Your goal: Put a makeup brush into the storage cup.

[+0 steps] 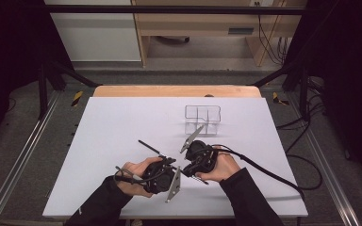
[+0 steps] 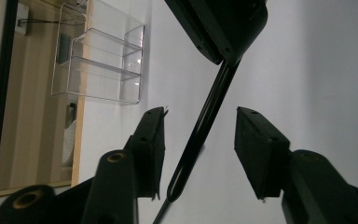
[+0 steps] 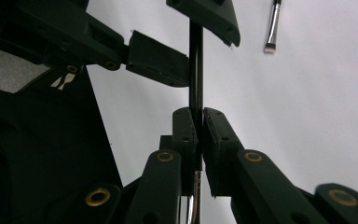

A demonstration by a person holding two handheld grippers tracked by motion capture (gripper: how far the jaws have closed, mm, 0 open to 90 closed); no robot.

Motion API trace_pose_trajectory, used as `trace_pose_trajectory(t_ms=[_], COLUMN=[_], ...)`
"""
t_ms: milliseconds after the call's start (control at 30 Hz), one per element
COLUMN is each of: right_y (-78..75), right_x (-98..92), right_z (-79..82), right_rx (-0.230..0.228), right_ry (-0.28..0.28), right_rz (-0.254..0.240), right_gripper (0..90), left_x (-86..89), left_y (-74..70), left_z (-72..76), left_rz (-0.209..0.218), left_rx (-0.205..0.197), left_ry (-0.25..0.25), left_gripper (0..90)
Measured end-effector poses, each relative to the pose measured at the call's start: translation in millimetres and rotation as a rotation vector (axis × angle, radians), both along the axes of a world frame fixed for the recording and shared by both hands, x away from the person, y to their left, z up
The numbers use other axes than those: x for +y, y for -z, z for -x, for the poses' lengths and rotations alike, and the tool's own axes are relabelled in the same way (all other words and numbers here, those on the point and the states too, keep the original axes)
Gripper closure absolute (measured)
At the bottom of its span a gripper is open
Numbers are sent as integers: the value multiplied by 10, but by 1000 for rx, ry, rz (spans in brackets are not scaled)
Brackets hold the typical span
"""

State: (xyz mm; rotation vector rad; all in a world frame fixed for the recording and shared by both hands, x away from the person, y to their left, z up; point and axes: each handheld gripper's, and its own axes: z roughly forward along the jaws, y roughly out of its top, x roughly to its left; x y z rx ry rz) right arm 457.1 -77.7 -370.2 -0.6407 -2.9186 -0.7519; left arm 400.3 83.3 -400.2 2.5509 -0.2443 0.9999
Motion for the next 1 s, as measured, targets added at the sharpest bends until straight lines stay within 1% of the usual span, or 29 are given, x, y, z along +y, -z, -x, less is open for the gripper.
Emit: trace_pose_trajectory(t_ms=[133,267,433,500,667,867,1000], right_y=[13,23,32,39,47,52,52], right_x=[10,16,24,29,33,36,33], right_z=[3,8,14,18,18,26,34], right_rx=[5,10,17,19,23,27,21], right_ry=[-6,-12,-20,-24,-27,-38,-44], right_rz=[4,8,12,14,18,20,17], right_gripper=[844,844,844,844,844,843,841], left_x=[-15,-30,-41,-42,-45,-51,-51], left_y=[10,25,40,50,65,88,88], left_z=[12,25,40,44,49,68,73], left_rz=[-18,-41,-65,-77,-93,-124,-127], left_rx=[-10,-11,-14,-11,-11,-2,11], left_ry=[15,32,53,59,73,97,93], left_gripper=[618,690,754,767,788,821,829])
